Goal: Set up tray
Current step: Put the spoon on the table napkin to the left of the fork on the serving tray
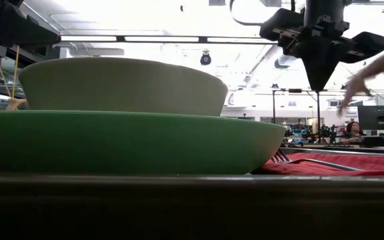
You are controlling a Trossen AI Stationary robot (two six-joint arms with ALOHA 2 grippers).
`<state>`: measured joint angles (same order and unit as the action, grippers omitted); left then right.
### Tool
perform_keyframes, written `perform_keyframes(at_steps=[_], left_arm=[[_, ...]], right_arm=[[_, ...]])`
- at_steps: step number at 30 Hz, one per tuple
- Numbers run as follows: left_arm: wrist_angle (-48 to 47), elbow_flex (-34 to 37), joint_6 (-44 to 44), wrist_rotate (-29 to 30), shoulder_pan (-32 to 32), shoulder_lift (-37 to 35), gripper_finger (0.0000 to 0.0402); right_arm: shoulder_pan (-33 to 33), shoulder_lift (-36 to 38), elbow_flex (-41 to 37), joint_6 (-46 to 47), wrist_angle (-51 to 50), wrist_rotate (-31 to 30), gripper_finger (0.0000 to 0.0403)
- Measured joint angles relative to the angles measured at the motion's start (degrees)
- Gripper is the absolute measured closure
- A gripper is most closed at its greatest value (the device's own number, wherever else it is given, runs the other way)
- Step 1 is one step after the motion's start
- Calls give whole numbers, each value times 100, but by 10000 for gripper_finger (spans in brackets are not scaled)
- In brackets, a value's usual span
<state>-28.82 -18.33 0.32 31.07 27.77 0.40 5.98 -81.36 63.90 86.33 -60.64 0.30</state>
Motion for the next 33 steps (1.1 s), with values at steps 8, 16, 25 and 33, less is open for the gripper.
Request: perform_keyframes(at_steps=[8,16,25,33], left_arm=[[0,2,18,48,0,0,332],[0,0,150,116,0,-1,332],[0,2,304,297,0,0,332],[0,2,321,306,0,0,332]], right_arm=[[-235,0,0,-283,-20,-2,390],[-465,0,0,-287,-329,-132,372],[-742,0,0,-454,-422,-175,351],[-829,0,0,-537,-418,-359,339]])
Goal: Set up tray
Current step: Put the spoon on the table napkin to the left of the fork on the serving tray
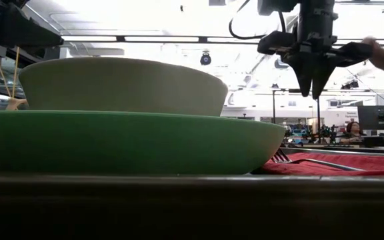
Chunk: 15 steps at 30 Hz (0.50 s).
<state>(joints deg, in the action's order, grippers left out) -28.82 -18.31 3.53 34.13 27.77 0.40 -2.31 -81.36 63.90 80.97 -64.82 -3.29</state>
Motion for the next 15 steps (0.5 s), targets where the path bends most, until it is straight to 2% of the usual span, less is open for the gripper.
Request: perform_keyframes(at_steps=[8,15], left_arm=[[0,-2,129,13,0,0,332],[0,-1,129,11,0,-2,332]], right_arm=[[0,0,0,7,60,-65,318],[2,0,1,0,149,31,273]])
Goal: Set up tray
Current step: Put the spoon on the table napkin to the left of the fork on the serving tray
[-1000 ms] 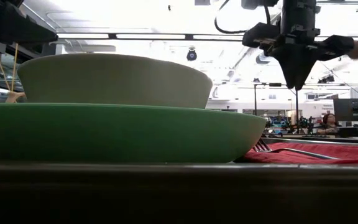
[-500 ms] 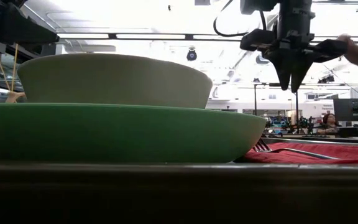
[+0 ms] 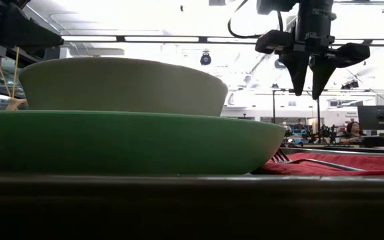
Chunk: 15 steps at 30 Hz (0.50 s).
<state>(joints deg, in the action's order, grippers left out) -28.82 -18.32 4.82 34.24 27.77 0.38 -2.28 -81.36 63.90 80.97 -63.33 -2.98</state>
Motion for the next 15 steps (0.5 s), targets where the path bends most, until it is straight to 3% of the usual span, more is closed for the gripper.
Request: perform_keyframes(at_steps=[7,15], left_arm=[[0,1,0,-2,0,1,332],[0,1,0,-17,0,2,332]], right_arm=[[0,2,1,-2,20,11,228],[0,2,1,-108,22,-15,206]])
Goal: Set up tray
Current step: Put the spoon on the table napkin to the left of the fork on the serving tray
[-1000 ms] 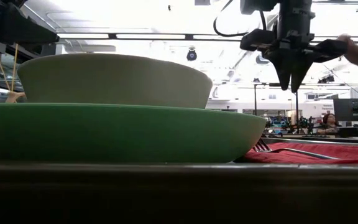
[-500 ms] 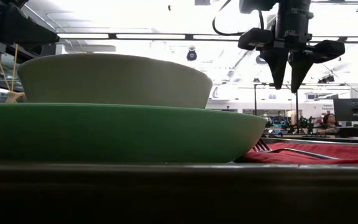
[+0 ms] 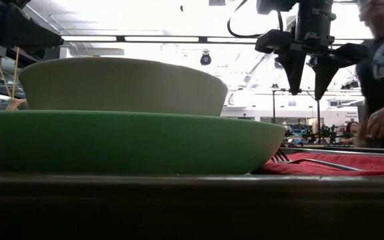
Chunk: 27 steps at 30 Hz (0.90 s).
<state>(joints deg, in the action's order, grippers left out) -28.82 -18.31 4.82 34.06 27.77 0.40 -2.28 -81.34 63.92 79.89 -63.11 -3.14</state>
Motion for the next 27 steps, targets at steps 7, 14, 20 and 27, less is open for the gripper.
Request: perform_keyframes(at_steps=[7,14,20,27], left_arm=[[0,0,0,0,0,-1,332],[0,0,-9,0,0,0,332],[-2,0,-22,2,0,0,332],[-2,-1,-22,1,0,-1,332]], right_arm=[[0,0,-2,-18,4,-3,207],[-86,0,-1,92,2,6,202],[-351,0,-2,-75,0,-96,203],[-736,0,-9,-465,1,-110,197]])
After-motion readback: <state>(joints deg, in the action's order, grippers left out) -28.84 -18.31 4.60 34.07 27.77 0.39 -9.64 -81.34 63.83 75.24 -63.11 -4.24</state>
